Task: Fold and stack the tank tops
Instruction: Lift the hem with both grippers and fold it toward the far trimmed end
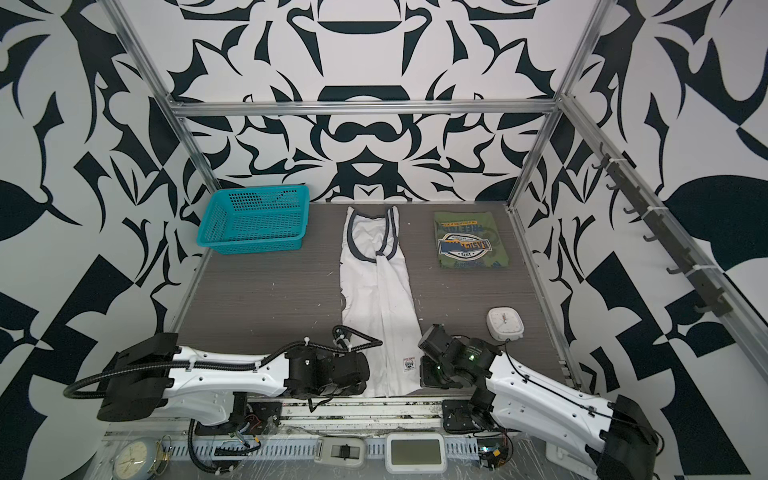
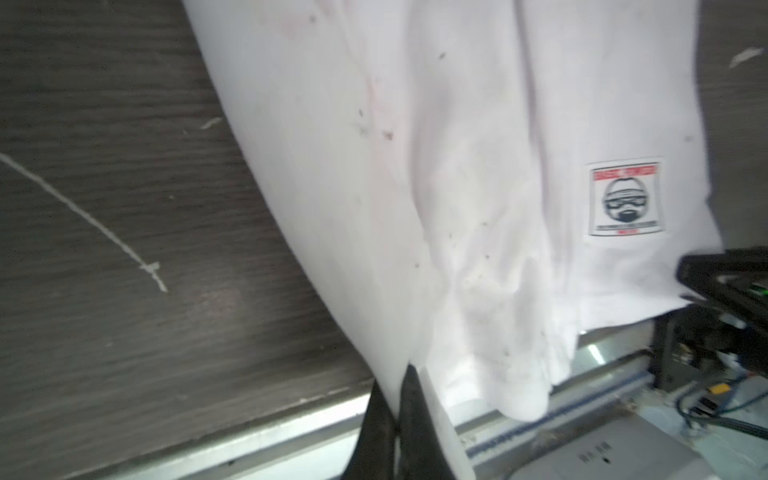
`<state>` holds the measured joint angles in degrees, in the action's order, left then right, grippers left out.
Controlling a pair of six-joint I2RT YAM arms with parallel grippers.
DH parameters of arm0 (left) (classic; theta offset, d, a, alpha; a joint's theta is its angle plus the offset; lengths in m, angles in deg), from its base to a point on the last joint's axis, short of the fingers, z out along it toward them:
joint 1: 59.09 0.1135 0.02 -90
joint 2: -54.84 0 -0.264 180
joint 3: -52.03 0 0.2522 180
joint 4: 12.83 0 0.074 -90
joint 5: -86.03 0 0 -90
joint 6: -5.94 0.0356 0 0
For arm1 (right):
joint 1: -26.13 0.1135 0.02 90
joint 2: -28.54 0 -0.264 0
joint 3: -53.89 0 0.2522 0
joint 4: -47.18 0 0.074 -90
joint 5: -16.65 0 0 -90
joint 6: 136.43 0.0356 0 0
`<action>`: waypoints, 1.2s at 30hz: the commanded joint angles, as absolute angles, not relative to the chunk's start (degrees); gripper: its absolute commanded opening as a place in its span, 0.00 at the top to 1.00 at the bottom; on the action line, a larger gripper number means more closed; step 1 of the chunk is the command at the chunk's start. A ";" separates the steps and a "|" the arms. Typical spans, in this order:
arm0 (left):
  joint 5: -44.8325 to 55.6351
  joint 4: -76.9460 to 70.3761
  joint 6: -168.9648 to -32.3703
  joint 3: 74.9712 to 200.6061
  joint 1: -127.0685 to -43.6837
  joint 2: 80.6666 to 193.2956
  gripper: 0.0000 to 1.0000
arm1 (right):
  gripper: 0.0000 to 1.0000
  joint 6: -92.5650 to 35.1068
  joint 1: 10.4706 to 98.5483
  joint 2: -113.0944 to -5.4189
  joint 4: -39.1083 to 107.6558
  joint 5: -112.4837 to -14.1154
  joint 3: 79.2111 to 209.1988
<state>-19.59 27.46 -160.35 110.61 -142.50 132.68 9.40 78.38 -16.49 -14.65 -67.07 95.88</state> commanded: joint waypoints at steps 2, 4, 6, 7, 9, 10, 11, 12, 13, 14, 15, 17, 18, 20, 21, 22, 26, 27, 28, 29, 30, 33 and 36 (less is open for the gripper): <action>-27.45 33.81 -158.94 113.89 -142.40 128.32 1.00 | 1.00 9.80 78.71 -16.07 -19.94 -73.64 104.72; -29.42 34.95 -155.18 116.09 -140.09 125.39 1.00 | 1.00 7.34 78.53 -17.78 -20.31 -77.00 109.30; -28.85 34.91 -151.70 117.81 -135.59 124.85 1.00 | 1.00 3.88 77.45 -20.67 -19.61 -79.62 114.11; -27.99 33.87 -149.48 118.43 -132.87 124.87 1.00 | 1.00 1.41 76.11 -22.82 -18.84 -79.94 116.50; -24.79 31.17 -145.24 119.84 -126.53 125.64 1.00 | 1.00 -3.88 72.39 -27.46 -16.41 -78.61 120.74; -23.04 29.84 -143.30 120.68 -123.59 126.28 1.00 | 1.00 -5.85 70.27 -29.64 -15.25 -77.57 122.87; -21.29 28.45 -140.73 122.00 -120.32 127.31 1.00 | 1.00 -8.39 67.57 -32.23 -13.55 -75.83 125.00; -20.08 27.89 -138.52 123.58 -117.32 129.42 1.00 | 1.00 -10.79 64.86 -34.69 -11.52 -74.14 126.88; -19.05 27.80 -137.02 125.35 -114.74 131.09 1.00 | 1.00 -12.12 62.86 -36.87 -10.10 -73.41 128.32; -17.17 26.89 -135.00 127.29 -111.96 132.94 1.00 | 1.00 -13.62 60.98 -39.67 -8.85 -72.79 130.35; -15.47 26.02 -132.94 129.14 -109.64 134.83 1.00 | 1.00 -15.51 59.07 -42.66 -7.71 -71.77 132.72; -12.64 25.31 -131.42 132.64 -105.40 138.48 1.00 | 1.00 -18.48 56.96 -48.24 -5.95 -70.68 137.15; -11.20 24.60 -130.46 134.13 -103.63 140.38 1.00 | 1.00 -19.70 56.05 -51.21 -5.35 -70.13 139.69; -9.44 24.16 -129.63 137.03 -100.77 144.01 1.00 | 1.00 -21.59 54.59 -56.48 -4.43 -68.78 143.87; -8.09 23.56 -129.10 138.25 -99.32 146.02 1.00 | 1.00 -22.10 53.76 -59.00 -4.24 -68.19 145.95; -7.45 23.42 -129.08 139.26 -98.29 147.60 1.00 | 1.00 -22.41 53.11 -61.09 -3.72 -67.72 147.35; -4.85 21.42 -128.62 142.18 -94.73 154.02 1.00 | 1.00 -23.27 50.08 -69.52 -1.57 -64.86 152.11; -3.78 20.65 -128.70 142.73 -93.94 155.62 1.00 | 1.00 -23.18 49.35 -71.49 -1.70 -64.61 153.49; -2.96 20.08 -128.87 143.34 -93.20 156.94 1.00 | 1.00 -23.09 48.73 -73.02 -1.78 -63.98 154.50; -2.18 19.48 -128.97 143.98 -92.50 158.44 1.00 | 1.00 -23.18 48.28 -74.64 -1.51 -63.11 155.42; -1.83 19.07 -129.05 144.62 -91.95 159.87 1.00 | 1.00 -23.34 47.97 -76.08 -1.09 -62.69 156.35; -1.79 19.01 -129.31 146.55 -90.85 163.24 1.00 | 1.00 -23.18 47.41 -80.07 -0.88 -62.18 158.91; -2.48 19.70 -130.55 147.35 -89.97 165.11 1.00 | 1.00 -23.09 47.20 -83.64 -1.17 -61.52 161.31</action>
